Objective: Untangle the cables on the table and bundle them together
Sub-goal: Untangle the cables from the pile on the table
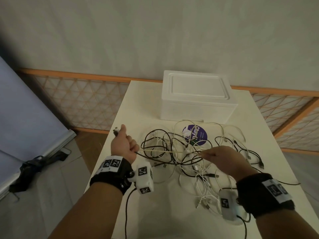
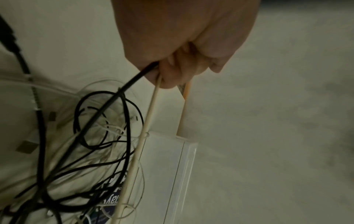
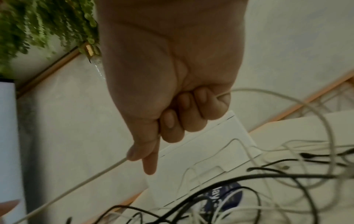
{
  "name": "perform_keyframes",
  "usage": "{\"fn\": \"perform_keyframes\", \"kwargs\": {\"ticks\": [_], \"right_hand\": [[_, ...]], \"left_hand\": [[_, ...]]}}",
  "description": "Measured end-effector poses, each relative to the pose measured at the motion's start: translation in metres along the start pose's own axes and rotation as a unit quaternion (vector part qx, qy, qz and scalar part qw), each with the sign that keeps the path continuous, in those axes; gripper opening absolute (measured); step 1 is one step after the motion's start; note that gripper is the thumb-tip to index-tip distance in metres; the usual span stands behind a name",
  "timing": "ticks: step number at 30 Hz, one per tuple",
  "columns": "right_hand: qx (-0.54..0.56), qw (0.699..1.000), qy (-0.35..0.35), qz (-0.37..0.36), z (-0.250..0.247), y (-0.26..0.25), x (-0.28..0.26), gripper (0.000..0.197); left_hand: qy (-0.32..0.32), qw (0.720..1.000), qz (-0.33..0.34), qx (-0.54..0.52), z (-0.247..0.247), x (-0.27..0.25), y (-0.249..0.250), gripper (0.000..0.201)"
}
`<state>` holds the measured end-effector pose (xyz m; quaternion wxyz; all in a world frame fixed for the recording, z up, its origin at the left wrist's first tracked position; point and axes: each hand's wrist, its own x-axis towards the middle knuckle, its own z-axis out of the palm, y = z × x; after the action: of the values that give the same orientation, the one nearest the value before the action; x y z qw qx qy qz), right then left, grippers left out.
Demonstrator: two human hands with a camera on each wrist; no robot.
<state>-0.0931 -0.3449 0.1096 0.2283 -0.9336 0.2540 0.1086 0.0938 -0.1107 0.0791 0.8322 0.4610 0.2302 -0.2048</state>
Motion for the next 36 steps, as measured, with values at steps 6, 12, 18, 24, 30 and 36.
{"fn": "perform_keyframes", "kwargs": {"ticks": [6,12,18,24,30,36], "right_hand": [[-0.146,0.987,0.003,0.065,-0.011,0.060,-0.014,0.031],[-0.121,0.987,0.022,-0.101,-0.009,-0.021,-0.017,0.074],[-0.032,0.982,-0.060,-0.177,0.018,-0.057,-0.013,0.030],[-0.110,0.994,0.015,-0.006,-0.030,0.069,-0.010,0.065],[-0.179,0.984,0.005,-0.023,-0.032,0.088,-0.002,0.054],[-0.169,0.968,0.023,-0.185,-0.012,0.029,-0.011,0.028]], "left_hand": [[0.047,0.998,-0.014,-0.047,-0.017,0.005,0.015,0.050],[-0.142,0.989,-0.036,-0.023,0.033,-0.048,-0.032,0.055],[-0.181,0.983,-0.030,-0.020,0.049,-0.060,-0.035,0.055],[0.102,0.993,0.064,0.002,-0.037,-0.009,0.024,0.049],[0.092,0.989,0.073,0.092,-0.040,-0.017,-0.004,0.042],[-0.210,0.868,0.126,0.432,0.045,-0.072,-0.082,0.030]]}}
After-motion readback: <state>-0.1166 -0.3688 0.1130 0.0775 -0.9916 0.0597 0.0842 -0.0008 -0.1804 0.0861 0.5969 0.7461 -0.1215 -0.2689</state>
